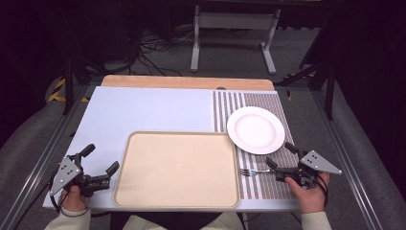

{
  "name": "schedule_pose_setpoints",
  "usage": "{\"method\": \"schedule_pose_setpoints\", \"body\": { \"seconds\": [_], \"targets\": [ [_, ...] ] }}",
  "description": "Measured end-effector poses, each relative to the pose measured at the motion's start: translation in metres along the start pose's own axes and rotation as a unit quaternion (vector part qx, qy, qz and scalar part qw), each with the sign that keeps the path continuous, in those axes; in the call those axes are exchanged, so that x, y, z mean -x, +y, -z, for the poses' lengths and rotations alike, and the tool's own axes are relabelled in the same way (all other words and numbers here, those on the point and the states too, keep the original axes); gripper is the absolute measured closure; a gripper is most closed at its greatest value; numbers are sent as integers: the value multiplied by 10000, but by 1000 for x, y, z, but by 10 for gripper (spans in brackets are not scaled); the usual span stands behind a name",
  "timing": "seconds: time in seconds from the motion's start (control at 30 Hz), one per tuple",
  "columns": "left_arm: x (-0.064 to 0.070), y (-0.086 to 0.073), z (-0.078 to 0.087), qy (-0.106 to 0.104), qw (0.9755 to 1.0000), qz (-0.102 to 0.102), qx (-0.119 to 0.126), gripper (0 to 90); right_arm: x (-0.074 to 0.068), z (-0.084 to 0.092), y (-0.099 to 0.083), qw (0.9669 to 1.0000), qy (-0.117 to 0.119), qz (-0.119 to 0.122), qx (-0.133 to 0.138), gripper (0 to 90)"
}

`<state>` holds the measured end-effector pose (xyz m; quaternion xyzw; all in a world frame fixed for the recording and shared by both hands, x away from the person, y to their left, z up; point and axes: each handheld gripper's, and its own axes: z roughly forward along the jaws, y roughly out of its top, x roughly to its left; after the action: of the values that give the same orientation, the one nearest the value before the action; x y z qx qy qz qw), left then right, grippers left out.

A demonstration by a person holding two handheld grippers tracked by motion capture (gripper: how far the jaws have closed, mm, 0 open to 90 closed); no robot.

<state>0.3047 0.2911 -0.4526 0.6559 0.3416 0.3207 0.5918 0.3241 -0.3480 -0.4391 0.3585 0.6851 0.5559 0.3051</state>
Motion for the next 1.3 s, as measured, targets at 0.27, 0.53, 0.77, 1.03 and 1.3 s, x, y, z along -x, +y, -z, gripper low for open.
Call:
{"method": "schedule_pose_setpoints", "body": {
  "seconds": [0.27,0.53,0.77,1.03,1.3],
  "targets": [
    [-3,-1,1,102,9998,131,59,0,0,2,2,10000,14,23,18,56],
    [-3,0,2,99,9999,85,39,0,-3,3,5,10000,41,45,-23,57],
    [-3,0,1,121,9999,75,8,0,-4,2,12,9998,129,96,-89,65],
    [-1,0,2,117,9999,37,-68,0,2,7,35,9998,140,88,-55,66],
    [-1,-1,1,116,9999,41,-77,0,5,2,53,9987,258,271,-332,64]
  ]
}}
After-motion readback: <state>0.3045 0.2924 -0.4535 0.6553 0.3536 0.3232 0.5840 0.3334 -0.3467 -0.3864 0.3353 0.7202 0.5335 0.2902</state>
